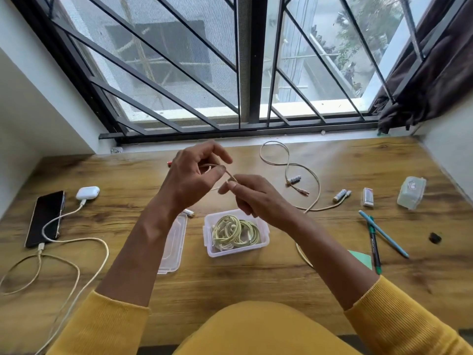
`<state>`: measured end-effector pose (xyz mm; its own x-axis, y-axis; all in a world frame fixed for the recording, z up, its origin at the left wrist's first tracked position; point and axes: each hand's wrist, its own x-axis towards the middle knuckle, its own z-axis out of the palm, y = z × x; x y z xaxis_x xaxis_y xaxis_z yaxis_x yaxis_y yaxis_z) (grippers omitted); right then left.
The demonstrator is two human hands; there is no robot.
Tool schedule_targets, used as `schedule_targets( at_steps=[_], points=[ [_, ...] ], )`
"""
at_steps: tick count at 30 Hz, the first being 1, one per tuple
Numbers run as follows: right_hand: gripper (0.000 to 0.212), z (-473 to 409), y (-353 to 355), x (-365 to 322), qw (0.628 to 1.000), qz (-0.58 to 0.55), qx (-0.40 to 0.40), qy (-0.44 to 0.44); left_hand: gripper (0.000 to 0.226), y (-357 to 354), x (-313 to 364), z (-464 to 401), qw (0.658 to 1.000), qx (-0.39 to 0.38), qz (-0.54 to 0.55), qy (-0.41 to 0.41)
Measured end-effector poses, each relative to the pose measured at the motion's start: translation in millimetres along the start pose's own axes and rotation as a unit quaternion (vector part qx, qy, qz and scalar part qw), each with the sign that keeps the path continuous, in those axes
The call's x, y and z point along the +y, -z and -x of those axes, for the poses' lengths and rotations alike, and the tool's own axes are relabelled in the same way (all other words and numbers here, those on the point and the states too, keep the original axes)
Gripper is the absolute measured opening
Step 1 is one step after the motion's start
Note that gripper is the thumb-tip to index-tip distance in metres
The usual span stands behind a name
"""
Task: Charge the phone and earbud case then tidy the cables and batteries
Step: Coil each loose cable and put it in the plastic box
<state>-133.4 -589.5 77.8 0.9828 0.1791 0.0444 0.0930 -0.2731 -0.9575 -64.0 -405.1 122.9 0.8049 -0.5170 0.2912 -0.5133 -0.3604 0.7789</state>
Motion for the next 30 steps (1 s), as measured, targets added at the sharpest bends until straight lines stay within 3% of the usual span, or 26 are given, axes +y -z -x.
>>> schedule_targets(
  at_steps=[2, 5, 13, 19, 24, 27, 30],
  points=[
    [0.042, 2, -2, -3, 0.995, -0.100, -0.017, 0.011, 0.011, 2, -6, -2, 1.000, 0.002, 0.011, 0.007],
    [0.039, 2, 3, -11, 0.987, -0.157, -0.008, 0.016, 0.006, -5, -18, -3, 0.998, 0.017, 0.058, 0.012],
    [0.031, -8, 27, -34, 0.945, -0.320, 0.005, 0.071, 0.030, -47, -24, 0, 0.982, 0.091, 0.158, 0.042],
    [0.029, -23, 38, -40, 0.894, -0.432, 0.044, 0.107, 0.030, -81, -20, 6, 0.995, 0.080, 0.030, 0.055],
    [0.020, -34, 44, -38, 0.881, -0.450, 0.116, 0.088, 0.045, -99, -9, 9, 0.997, 0.026, -0.050, 0.051],
    [0.015, -38, 48, -32, 0.887, -0.423, 0.160, 0.088, 0.040, -103, -1, 14, 0.993, -0.012, -0.110, 0.025],
    [0.011, -39, 48, -23, 0.920, -0.324, 0.201, 0.096, 0.041, -99, 9, 12, 0.987, -0.020, -0.160, -0.006]
  ],
)
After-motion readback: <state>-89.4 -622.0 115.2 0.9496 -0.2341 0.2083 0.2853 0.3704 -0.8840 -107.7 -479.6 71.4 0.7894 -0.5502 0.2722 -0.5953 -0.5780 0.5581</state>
